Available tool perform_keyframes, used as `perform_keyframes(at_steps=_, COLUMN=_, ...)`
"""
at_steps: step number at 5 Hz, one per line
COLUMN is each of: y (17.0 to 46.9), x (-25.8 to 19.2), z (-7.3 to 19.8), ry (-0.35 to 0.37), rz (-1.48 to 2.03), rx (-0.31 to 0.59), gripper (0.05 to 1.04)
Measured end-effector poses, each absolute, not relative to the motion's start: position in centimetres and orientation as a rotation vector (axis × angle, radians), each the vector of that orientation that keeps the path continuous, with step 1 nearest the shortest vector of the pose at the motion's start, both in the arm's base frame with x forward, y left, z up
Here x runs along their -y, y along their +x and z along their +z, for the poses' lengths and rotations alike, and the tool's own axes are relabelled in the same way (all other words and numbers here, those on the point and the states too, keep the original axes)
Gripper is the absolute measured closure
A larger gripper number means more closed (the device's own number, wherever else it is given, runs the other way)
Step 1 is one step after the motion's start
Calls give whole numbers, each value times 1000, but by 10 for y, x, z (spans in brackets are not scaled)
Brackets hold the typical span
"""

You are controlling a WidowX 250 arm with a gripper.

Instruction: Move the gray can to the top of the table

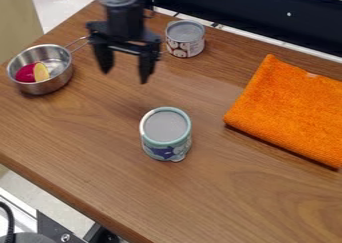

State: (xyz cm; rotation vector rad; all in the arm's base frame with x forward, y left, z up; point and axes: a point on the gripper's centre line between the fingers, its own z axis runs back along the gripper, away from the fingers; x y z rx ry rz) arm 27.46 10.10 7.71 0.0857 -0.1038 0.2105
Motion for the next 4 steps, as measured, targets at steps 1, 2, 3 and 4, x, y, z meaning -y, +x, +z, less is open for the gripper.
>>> perform_keyframes(at_steps=1, y=254, x=-116, z=85, ry=126, rz=245, rx=135, gripper=88)
perform_keyframes(at_steps=2, y=252, x=-137, z=89, ry=179, rz=335, rx=174, gripper=88)
perform_keyframes(at_steps=3, y=253, x=-158, z=96, ry=194, rz=416, rx=204, gripper=88)
perform_keyframes(at_steps=4, y=256, x=-174, z=97, ry=201, rz=486, rx=207, gripper=88)
